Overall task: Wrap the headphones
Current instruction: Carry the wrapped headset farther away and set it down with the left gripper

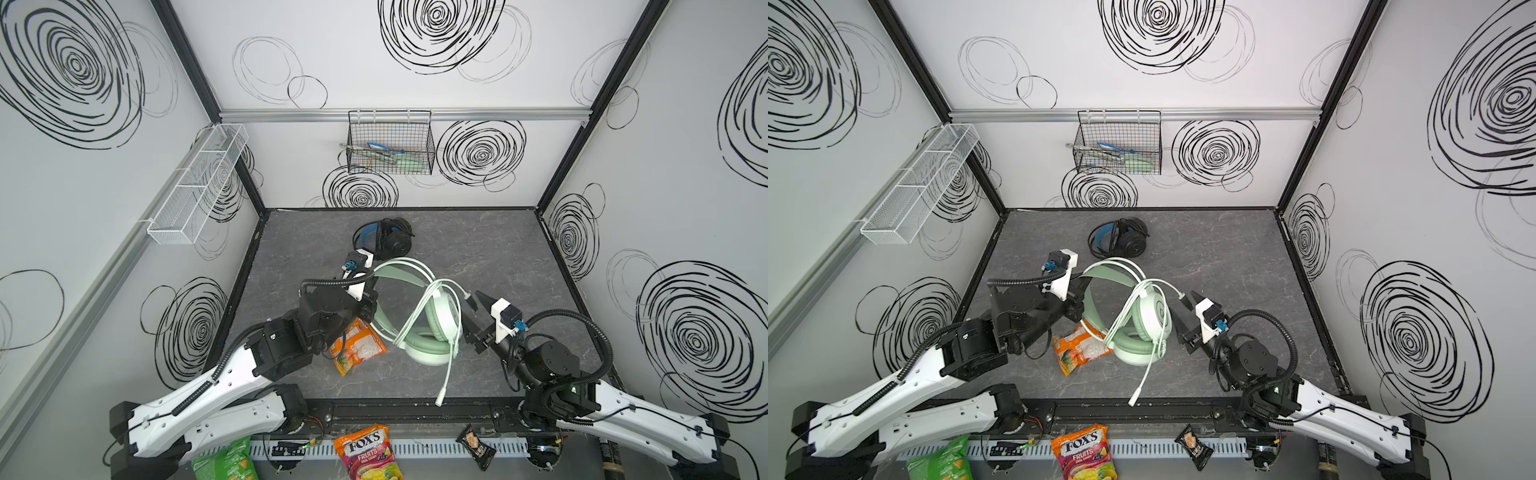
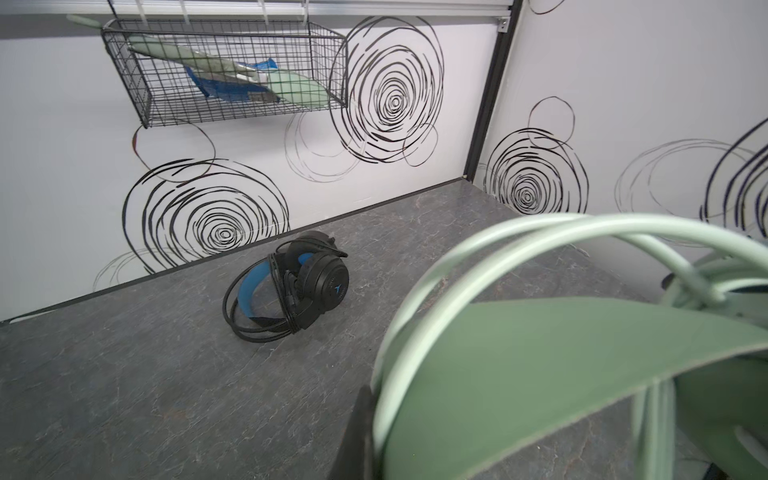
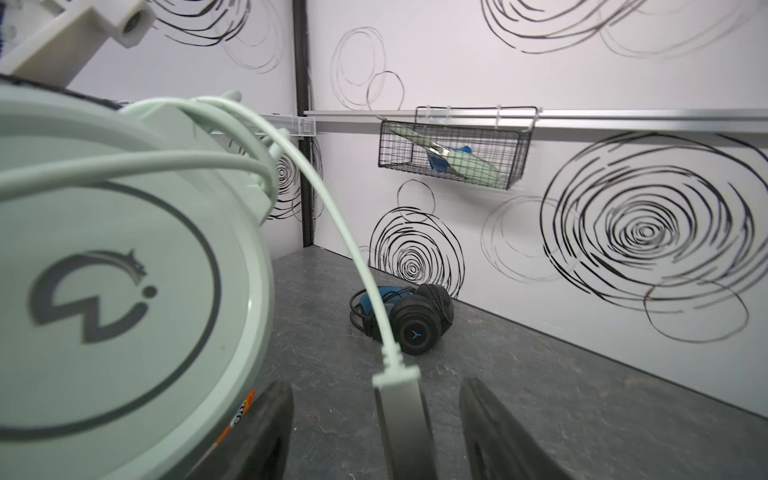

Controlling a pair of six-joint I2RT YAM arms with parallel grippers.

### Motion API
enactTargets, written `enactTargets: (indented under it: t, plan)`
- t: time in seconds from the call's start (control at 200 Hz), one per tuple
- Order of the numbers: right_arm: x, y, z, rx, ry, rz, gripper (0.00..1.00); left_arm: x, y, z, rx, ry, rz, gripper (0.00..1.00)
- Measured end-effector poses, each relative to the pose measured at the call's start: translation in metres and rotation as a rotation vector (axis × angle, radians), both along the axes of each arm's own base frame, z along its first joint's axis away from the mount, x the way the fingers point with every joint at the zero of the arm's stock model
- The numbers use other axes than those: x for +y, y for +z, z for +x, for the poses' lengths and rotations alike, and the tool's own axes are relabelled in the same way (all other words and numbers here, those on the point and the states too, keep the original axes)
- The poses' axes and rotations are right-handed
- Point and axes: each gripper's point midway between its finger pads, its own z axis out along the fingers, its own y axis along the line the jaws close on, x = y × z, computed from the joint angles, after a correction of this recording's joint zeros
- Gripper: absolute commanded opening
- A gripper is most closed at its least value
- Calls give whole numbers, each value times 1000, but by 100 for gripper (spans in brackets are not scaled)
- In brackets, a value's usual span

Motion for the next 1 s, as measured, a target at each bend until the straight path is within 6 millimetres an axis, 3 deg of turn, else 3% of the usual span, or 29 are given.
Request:
enactTargets:
  t: [0.245,0.455,0.765,1.001]
  plan:
    - [-38,0,9,38,-156,67,80,-5,-19,22,43,55,21,0]
    - [-64,13,8,32,-222,123,86,-8,-38,62,69,147,3,0]
    - [-73,38,6,13,-237,147,91,-42,-112,126,195,227,49,0]
    - [-72,37,6,12,-236,140,92,-73,-134,185,229,281,3,0]
